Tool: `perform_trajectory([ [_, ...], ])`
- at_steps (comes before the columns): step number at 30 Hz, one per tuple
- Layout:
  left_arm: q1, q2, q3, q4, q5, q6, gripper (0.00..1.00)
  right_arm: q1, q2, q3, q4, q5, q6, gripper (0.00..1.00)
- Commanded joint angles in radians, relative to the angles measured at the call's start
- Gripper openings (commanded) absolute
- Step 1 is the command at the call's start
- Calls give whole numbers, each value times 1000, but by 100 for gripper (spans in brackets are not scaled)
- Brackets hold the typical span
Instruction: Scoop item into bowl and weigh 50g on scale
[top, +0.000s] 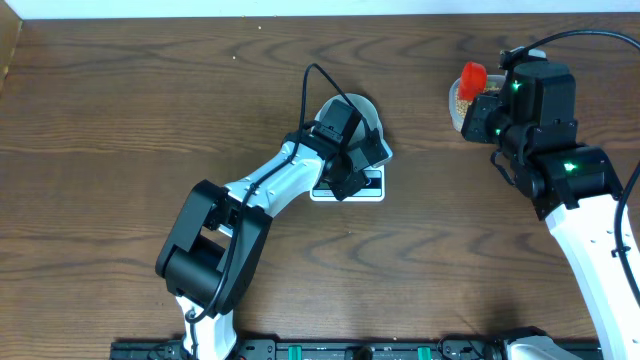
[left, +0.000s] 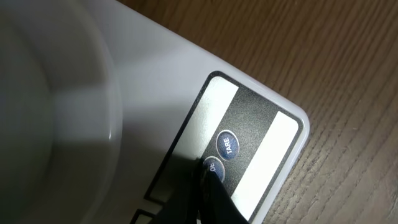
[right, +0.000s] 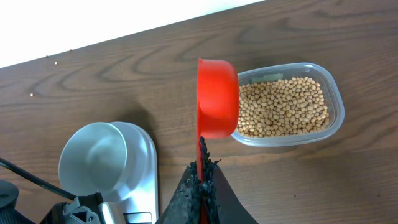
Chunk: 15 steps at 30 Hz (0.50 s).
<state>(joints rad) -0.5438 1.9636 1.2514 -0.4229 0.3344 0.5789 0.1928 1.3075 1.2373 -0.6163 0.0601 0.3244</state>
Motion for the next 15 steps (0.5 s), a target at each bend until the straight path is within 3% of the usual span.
perform_trajectory([
  [1,10,39,-35,0,-39,-5,7,-8,-11,25,-1,9,-7,1],
  [15,11,29,-36,-16,-54,-5,7,-8,-13,25,10,9,-7,1],
])
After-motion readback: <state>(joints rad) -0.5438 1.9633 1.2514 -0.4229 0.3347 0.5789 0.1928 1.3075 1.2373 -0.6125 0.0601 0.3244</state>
